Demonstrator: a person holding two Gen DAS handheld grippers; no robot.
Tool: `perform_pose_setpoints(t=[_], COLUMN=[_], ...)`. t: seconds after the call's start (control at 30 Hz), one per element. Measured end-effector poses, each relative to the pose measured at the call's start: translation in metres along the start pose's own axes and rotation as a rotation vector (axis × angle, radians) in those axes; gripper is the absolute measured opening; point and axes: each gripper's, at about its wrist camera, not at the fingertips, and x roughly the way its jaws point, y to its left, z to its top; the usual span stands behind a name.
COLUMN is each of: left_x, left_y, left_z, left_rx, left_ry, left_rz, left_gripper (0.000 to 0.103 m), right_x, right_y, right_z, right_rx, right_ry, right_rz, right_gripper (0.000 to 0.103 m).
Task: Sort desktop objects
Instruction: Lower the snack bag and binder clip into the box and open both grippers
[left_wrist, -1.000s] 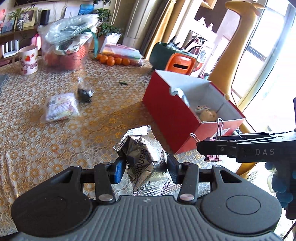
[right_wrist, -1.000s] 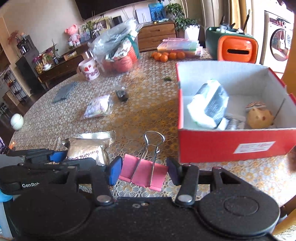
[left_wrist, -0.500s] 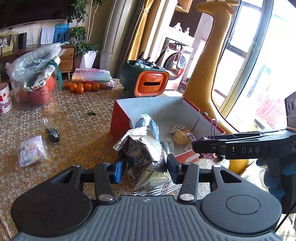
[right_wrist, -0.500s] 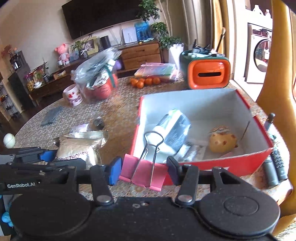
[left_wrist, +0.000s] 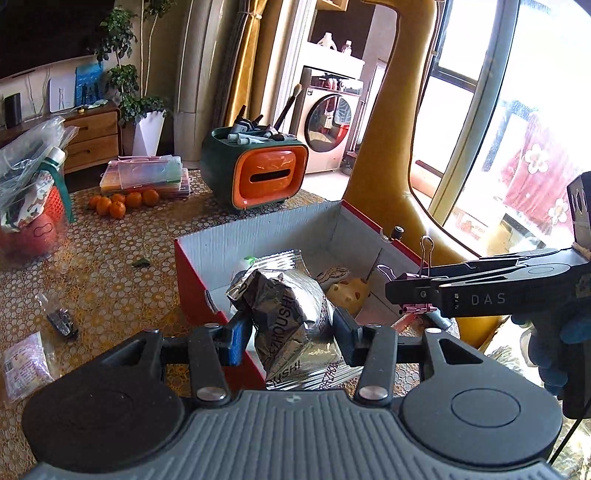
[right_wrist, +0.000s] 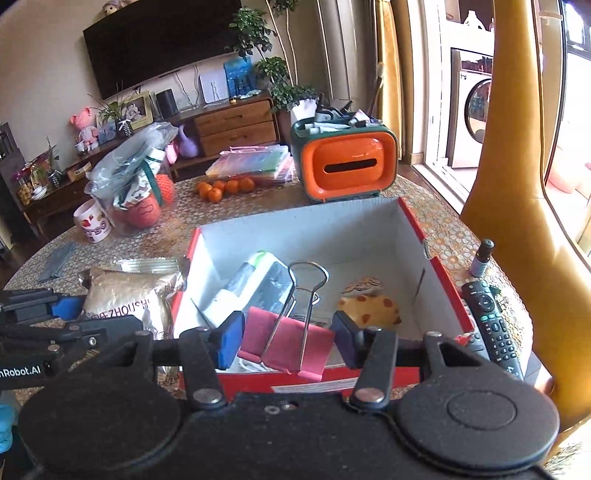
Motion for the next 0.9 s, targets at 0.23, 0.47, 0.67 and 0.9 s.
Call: perform_pose_setpoints(t=[0.23,0.47,0.67,0.9], left_x=[0.037,0.075,0.104,0.122], left_y=[-0.009,-0.014,-0.014,-0.017], left_z=[0.017,0.026,0.024,0.019], left_rx=[0.054,0.115,0.145,0.167], left_ry=[0.016,0.065,0.125,0.168], left_rz=[0.04,0.06,0.076,0.072], left_gripper=[0.047,0.047,0.047,0.047], right_x=[0.022,0.041,0.059,0.078], right_y=[-0.019,-0.029,-0.032,-0.031], right_z=[0.005,0.004,0.001,-0.004], right_rx=[0.001,-0.009,-0.052,-0.081], right_ry=[0.026,0.052,0.114,0.161], right_rz=[-0.035,-0.057,-0.052,-0.059], right_gripper=[0.052,0.051,0.051,0.051])
